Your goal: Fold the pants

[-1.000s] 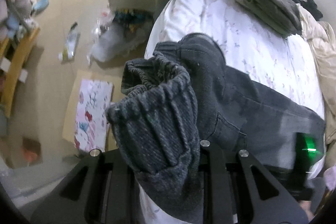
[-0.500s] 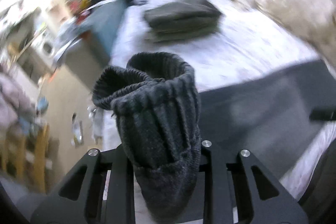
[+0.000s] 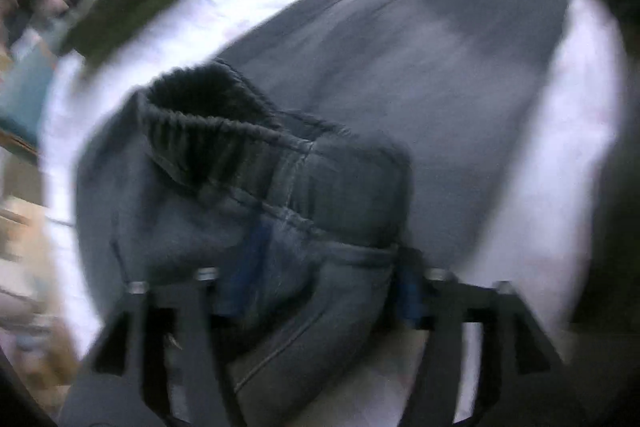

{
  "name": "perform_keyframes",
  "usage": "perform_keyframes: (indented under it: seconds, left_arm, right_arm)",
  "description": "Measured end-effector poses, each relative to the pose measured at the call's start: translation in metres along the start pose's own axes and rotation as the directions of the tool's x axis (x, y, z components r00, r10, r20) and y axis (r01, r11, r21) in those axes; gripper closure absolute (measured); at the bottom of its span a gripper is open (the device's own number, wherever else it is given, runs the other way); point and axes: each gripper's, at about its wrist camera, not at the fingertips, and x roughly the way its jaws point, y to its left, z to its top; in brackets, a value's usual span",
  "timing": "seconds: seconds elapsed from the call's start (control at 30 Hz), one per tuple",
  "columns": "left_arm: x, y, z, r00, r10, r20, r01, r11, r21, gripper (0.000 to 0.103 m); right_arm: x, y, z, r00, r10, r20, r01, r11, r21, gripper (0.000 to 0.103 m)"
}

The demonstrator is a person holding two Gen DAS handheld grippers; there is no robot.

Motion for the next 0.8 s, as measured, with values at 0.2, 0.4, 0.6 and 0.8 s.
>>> perform_keyframes:
  seconds: [0.2, 0.4, 0.6, 0.8]
  left_arm:
    - [-0.105, 0.088, -0.024, 0.971, -0.141, 0.191, 0.170, 0.975, -0.145, 0.008]
    - [-0.119, 0.211, -0.034, 0.947, 0.288, 0.144, -0.189, 0.860, -0.474, 0.005]
    - [-0.091, 0.248, -0.053, 0.962, 0.268, 0.052, -0.180, 0.766, -0.617, 0.005]
    - [-0.090, 0.234, -0.054, 0.970, 0.233, 0.073, -0.147, 0.796, -0.587, 0.005]
  right_arm:
    - [0.016, 0.008, 0.004, 0.999, -0.047, -0.019, 0.046, 0.998, -0.033, 0.031]
    - [0.085, 0.056, 0.008, 0.971, -0.221, -0.089, 0.191, 0.946, -0.263, 0.019]
    - [0.168, 0.067, 0.007, 0.916, -0.349, -0.199, 0.230, 0.862, -0.451, 0.018]
    - [0.182, 0.061, 0.011, 0.921, -0.340, -0.191, 0.211, 0.847, -0.488, 0.080]
